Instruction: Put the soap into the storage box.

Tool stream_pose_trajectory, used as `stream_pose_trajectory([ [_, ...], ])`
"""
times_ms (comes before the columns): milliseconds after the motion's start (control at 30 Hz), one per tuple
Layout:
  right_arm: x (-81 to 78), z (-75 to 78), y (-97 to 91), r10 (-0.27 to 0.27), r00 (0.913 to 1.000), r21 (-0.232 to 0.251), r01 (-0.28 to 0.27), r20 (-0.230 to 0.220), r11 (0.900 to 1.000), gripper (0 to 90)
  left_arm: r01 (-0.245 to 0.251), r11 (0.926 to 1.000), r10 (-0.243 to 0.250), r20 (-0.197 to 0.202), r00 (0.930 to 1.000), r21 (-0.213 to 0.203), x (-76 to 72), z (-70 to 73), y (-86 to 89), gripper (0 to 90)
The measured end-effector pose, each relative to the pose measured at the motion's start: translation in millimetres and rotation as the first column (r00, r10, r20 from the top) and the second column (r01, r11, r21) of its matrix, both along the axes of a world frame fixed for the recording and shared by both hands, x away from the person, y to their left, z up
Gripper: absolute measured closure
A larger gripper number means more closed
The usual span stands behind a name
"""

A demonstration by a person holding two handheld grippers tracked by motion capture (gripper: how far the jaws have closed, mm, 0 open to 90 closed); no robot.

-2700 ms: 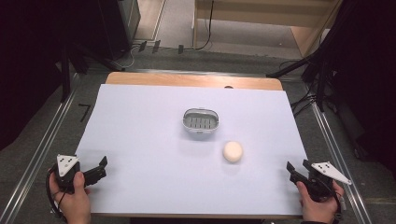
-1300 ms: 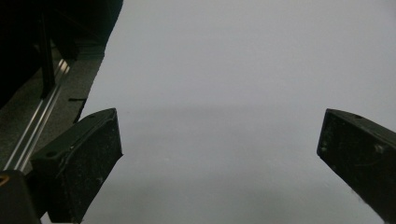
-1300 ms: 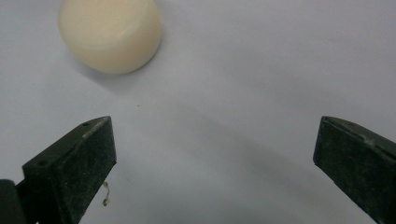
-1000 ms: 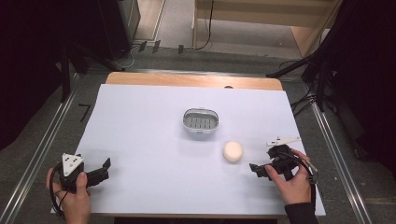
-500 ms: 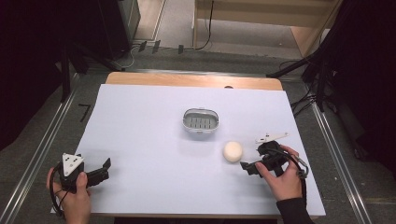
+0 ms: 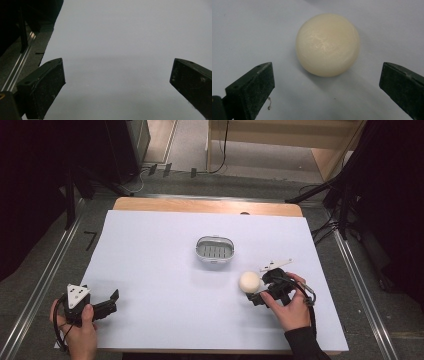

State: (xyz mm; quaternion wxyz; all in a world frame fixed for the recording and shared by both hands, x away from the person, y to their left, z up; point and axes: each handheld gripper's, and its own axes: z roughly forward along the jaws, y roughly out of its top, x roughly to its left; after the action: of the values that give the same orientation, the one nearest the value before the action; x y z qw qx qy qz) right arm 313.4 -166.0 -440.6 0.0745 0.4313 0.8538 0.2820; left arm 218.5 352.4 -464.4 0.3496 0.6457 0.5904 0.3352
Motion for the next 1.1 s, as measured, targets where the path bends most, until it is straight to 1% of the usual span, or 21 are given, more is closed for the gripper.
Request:
stream_pose_trajectory([
  [67,1.5,-0.4,4.0,-0.002,1.0000,-0.001,0.002,-0.003,1.0000,0.9,0.002,1.0000,-0.002,-0.001,1.0000,0.001,0.1,0.0,0.0,0.4],
  [167,5.3,-1.7,11.3,-0.011,0.9999,-0.014,0.011,-0.005,0.9998,5.3,0.003,1.0000,-0.003,-0.002,1.0000,0.000,0.2,0.0,0.0,0.4],
  [300,8.8,-2.1,14.6,-0.018,0.9998,-0.020,0.018,-0.013,0.9996,6.3,0.003,1.0000,-0.003,-0.003,1.0000,0.000,0.3,0.0,0.2,0.4],
  [333,9.6,-2.2,15.8,-0.030,0.9994,-0.018,0.030,-0.018,0.9994,6.5,0.004,1.0000,-0.004,-0.004,1.0000,-0.001,0.4,-0.1,0.1,0.4],
  [367,11.1,-2.4,15.7,-0.025,0.9995,-0.018,0.025,-0.019,0.9995,6.8,0.005,1.0000,-0.005,-0.004,1.0000,0.000,0.4,-0.1,0.1,0.4],
  [433,13.0,-2.6,16.5,-0.038,0.9989,-0.019,0.037,-0.026,0.9991,8.8,0.006,1.0000,-0.006,-0.006,1.0000,0.000,0.5,-0.1,0.1,0.4],
  [500,14.9,-3.0,17.0,-0.053,0.9982,-0.026,0.052,-0.028,0.9983,13.3,0.011,0.9999,-0.011,-0.007,0.9999,0.000,0.7,-0.1,0.0,0.4],
  [533,15.9,-3.1,16.9,-0.059,0.9978,-0.029,0.058,-0.030,0.9979,13.2,0.011,0.9999,-0.011,-0.008,0.9999,-0.001,0.6,-0.1,-0.1,0.4],
  [567,17.0,-3.0,17.6,-0.073,0.9964,-0.027,0.071,-0.045,0.9971,13.7,0.012,0.9999,-0.012,-0.009,0.9999,0.000,0.7,0.0,-0.1,0.4],
  [667,18.1,-3.3,18.3,-0.073,0.9963,-0.034,0.072,-0.046,0.9968,15.1,0.013,0.9999,-0.013,-0.010,0.9999,0.000,0.7,0.0,-0.1,0.4],
  [800,19.3,-4.4,21.1,-0.073,0.9950,-0.027,0.072,-0.068,0.9971,18.0,0.014,0.9999,-0.014,-0.015,0.9998,0.005,1.0,-0.1,-0.4,0.4],
  [867,20.3,-5.5,22.4,-0.072,0.9950,-0.029,0.071,-0.068,0.9971,19.0,0.016,0.9999,-0.016,-0.016,0.9997,0.006,1.1,-0.1,-0.6,0.4],
  [1000,21.5,-7.0,25.2,-0.087,0.9933,-0.038,0.084,-0.076,0.9957,20.1,0.017,0.9998,-0.017,-0.018,0.9997,0.006,1.3,-0.1,-0.5,0.4],
  [1067,22.3,-8.1,26.6,-0.099,0.9920,-0.052,0.095,-0.078,0.9941,22.9,0.017,0.9998,-0.017,-0.019,0.9997,0.006,1.4,-0.1,-0.5,0.4],
  [1100,22.3,-8.1,26.6,-0.099,0.9920,-0.052,0.095,-0.078,0.9941,22.9,0.017,0.9998,-0.017,-0.020,0.9997,0.006,1.5,-0.1,-0.5,0.4],
])
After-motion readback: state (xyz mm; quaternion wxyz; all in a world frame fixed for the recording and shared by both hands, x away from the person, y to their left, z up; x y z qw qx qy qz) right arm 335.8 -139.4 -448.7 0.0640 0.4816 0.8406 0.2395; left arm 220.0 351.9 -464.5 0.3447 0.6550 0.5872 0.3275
